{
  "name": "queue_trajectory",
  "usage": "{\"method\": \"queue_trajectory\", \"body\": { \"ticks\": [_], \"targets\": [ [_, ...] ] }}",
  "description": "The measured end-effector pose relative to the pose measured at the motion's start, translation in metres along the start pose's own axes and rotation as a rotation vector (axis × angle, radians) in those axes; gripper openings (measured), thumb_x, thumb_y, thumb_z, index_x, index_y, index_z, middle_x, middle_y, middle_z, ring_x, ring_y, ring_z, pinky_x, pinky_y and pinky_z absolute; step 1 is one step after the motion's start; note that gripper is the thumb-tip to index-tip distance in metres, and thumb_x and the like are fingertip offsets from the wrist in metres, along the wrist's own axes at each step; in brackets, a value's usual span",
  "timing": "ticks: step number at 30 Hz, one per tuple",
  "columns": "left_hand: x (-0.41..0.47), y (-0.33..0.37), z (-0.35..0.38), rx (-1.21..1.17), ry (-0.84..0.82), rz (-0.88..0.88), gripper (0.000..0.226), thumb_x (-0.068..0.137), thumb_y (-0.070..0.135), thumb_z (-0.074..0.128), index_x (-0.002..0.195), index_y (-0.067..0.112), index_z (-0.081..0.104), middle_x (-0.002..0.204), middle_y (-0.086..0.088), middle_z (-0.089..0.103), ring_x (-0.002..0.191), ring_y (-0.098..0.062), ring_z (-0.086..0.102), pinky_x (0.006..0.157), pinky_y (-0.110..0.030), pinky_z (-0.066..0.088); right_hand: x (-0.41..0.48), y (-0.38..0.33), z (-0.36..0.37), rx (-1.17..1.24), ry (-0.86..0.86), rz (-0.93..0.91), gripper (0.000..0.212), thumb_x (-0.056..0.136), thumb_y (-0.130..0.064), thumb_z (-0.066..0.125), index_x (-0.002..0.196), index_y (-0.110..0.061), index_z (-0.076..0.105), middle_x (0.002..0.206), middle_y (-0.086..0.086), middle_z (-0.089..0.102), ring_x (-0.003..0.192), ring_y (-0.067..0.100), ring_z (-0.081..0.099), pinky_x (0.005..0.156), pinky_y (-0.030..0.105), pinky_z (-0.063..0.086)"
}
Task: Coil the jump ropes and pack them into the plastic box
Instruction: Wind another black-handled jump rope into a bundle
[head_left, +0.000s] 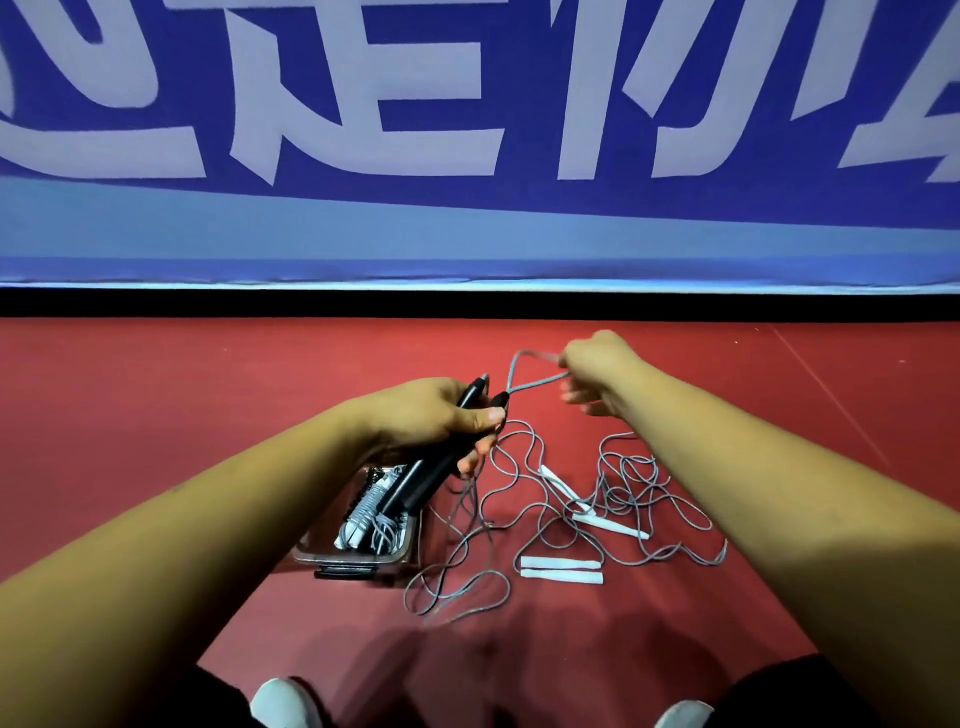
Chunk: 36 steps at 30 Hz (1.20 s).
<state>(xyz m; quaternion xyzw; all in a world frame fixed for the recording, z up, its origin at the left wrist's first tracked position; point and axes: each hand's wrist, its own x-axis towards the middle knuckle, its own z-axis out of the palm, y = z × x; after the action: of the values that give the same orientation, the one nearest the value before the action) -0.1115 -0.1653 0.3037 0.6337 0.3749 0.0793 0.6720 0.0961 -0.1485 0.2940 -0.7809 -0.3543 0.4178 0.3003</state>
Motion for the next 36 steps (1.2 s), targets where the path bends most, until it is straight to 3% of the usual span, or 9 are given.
{"method": "queue_trajectory", "body": {
  "ticks": [2, 4, 7, 12, 16, 19, 24, 27, 36],
  "targets": [
    [-0.003, 0.002, 0.001, 0.046, -0.030, -0.028, 0.026, 0.099, 0.020, 0.054, 0.087, -0.003, 0.054, 0.073, -0.021, 0.056, 0.055, -0.022, 0.060, 0.059, -0.031, 0.053, 0.006, 0.004, 0.002, -0.338, 0.092, -0.189, 0.049, 0.088, -0.029, 0.058, 0.131, -0.007, 0.050, 0.114, 0.019, 0.055, 0.098, 0.032, 0.059, 0.085, 0.032, 0.048],
    [-0.005, 0.006, 0.002, 0.065, -0.046, -0.038, 0.026, 0.099, 0.020, 0.053, 0.087, -0.003, 0.055, 0.066, -0.013, 0.061, 0.053, -0.020, 0.060, 0.055, -0.028, 0.052, -0.008, -0.003, 0.005, -0.186, -0.056, -0.432, 0.043, 0.095, -0.036, 0.056, 0.129, -0.010, 0.058, 0.128, 0.012, 0.058, 0.113, 0.025, 0.058, 0.099, 0.025, 0.044],
    [-0.007, 0.012, 0.001, 0.094, -0.040, -0.005, 0.025, 0.099, 0.020, 0.053, 0.091, -0.004, 0.057, 0.068, -0.011, 0.063, 0.051, -0.017, 0.057, 0.053, -0.025, 0.050, -0.028, -0.011, 0.016, 0.101, -0.410, -0.419, 0.047, 0.099, -0.045, 0.046, 0.098, -0.006, 0.072, 0.093, 0.012, 0.071, 0.086, 0.019, 0.062, 0.082, 0.021, 0.043],
    [-0.017, 0.022, -0.003, 0.023, -0.035, 0.005, 0.019, 0.098, 0.016, 0.053, 0.091, -0.002, 0.055, 0.068, -0.006, 0.061, 0.049, -0.012, 0.054, 0.049, -0.021, 0.048, -0.032, -0.007, 0.019, 0.084, -0.548, -0.394, 0.049, 0.092, -0.049, 0.058, 0.086, -0.002, 0.068, 0.063, 0.011, 0.042, 0.046, 0.019, 0.039, 0.050, 0.027, 0.041],
    [-0.017, 0.019, -0.008, -0.053, -0.010, -0.009, 0.023, 0.095, 0.017, 0.055, 0.102, -0.005, 0.057, 0.071, -0.007, 0.058, 0.051, -0.011, 0.054, 0.050, -0.021, 0.049, -0.035, -0.010, 0.006, 0.047, -0.627, -0.488, 0.034, 0.094, -0.036, 0.060, 0.086, -0.003, 0.064, 0.051, 0.001, 0.031, 0.045, 0.012, 0.022, 0.047, 0.023, 0.020],
    [-0.020, 0.020, -0.016, -0.170, -0.066, -0.028, 0.024, 0.091, 0.017, 0.057, 0.105, -0.003, 0.060, 0.076, -0.011, 0.059, 0.055, -0.015, 0.058, 0.052, -0.024, 0.051, -0.036, -0.016, -0.004, -0.009, -0.539, -0.624, 0.029, 0.095, -0.028, 0.061, 0.072, -0.009, 0.065, 0.049, 0.005, 0.034, 0.044, 0.016, 0.029, 0.044, 0.023, 0.026],
    [-0.025, 0.016, -0.021, -0.176, -0.066, -0.002, 0.043, 0.094, 0.042, 0.045, 0.120, 0.010, 0.059, 0.072, -0.013, 0.062, 0.048, -0.016, 0.056, 0.041, -0.021, 0.042, -0.032, -0.021, -0.022, 0.084, -0.382, -0.677, 0.028, 0.093, -0.026, 0.064, 0.083, 0.001, 0.067, 0.057, 0.009, 0.034, 0.044, 0.015, 0.026, 0.043, 0.021, 0.024],
    [-0.023, 0.008, -0.018, -0.195, -0.045, -0.038, 0.046, 0.091, 0.045, 0.049, 0.106, 0.006, 0.067, 0.070, -0.008, 0.063, 0.047, -0.013, 0.055, 0.040, -0.019, 0.040, -0.033, -0.018, -0.025, 0.060, -0.364, -0.693, 0.024, 0.089, -0.022, 0.069, 0.088, 0.002, 0.068, 0.051, 0.008, 0.037, 0.045, 0.017, 0.028, 0.046, 0.026, 0.022],
    [-0.023, 0.004, -0.013, -0.059, -0.026, -0.007, 0.058, 0.092, 0.055, 0.041, 0.124, 0.012, 0.060, 0.061, -0.006, 0.050, 0.039, -0.015, 0.043, 0.036, -0.019, 0.035, -0.044, -0.021, -0.024, -0.267, -0.443, -0.728, 0.033, 0.091, -0.031, 0.066, 0.078, -0.001, 0.065, 0.055, 0.006, 0.048, 0.050, 0.019, 0.039, 0.047, 0.027, 0.033]
  ]
}}
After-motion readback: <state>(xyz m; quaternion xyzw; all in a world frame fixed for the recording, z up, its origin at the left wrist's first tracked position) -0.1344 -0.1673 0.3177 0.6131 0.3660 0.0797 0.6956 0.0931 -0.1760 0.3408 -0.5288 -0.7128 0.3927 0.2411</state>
